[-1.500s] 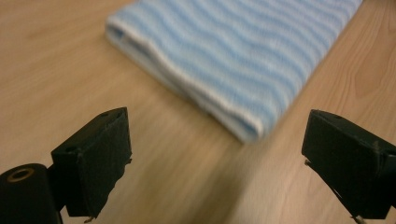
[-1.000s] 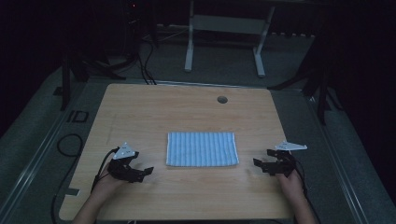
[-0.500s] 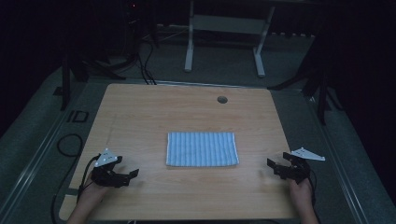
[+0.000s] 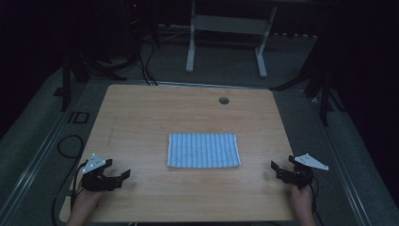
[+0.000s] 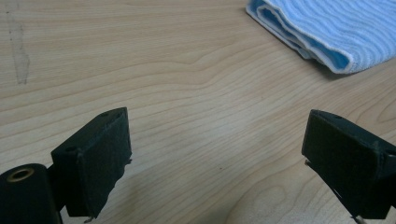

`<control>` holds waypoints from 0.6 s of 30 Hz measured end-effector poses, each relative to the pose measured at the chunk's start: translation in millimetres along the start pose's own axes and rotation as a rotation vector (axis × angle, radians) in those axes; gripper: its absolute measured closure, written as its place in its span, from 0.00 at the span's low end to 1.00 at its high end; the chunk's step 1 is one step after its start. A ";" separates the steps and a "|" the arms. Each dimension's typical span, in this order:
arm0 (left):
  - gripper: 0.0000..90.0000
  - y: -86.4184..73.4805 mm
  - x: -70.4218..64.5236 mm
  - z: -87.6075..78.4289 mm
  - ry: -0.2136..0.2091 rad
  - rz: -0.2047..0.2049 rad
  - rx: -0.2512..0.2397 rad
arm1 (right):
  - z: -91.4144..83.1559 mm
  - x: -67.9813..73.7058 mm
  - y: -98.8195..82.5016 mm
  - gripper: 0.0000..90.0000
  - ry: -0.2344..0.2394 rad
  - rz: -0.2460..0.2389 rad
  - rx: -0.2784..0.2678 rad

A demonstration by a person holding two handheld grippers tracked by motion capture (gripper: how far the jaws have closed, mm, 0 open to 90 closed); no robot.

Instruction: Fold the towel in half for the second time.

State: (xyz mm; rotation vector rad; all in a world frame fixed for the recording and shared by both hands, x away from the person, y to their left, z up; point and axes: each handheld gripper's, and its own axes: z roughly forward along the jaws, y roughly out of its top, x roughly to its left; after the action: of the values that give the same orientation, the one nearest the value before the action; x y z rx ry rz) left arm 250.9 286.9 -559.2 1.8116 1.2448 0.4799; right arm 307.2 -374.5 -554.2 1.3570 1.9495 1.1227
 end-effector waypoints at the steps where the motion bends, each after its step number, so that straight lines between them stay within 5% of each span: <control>1: 0.09 -0.5 0.6 -0.5 0.008 -0.001 -0.010 | -2.2 -3.1 -0.3 0.15 -0.025 0.014 -0.031; 4: 0.09 -1.8 1.1 -2.9 0.069 0.002 -0.063 | -5.1 -7.5 -1.2 0.15 -0.049 0.042 -0.053; 18: 0.09 -3.5 3.8 -4.9 0.083 -0.034 -0.076 | -6.7 -12.1 -1.9 0.15 -0.083 0.094 -0.071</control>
State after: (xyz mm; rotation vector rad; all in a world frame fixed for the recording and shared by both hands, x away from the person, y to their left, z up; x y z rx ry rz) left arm 247.0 292.9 -559.9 1.7193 1.2939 0.5808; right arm 305.5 -388.3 -552.9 1.4464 1.7878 1.1485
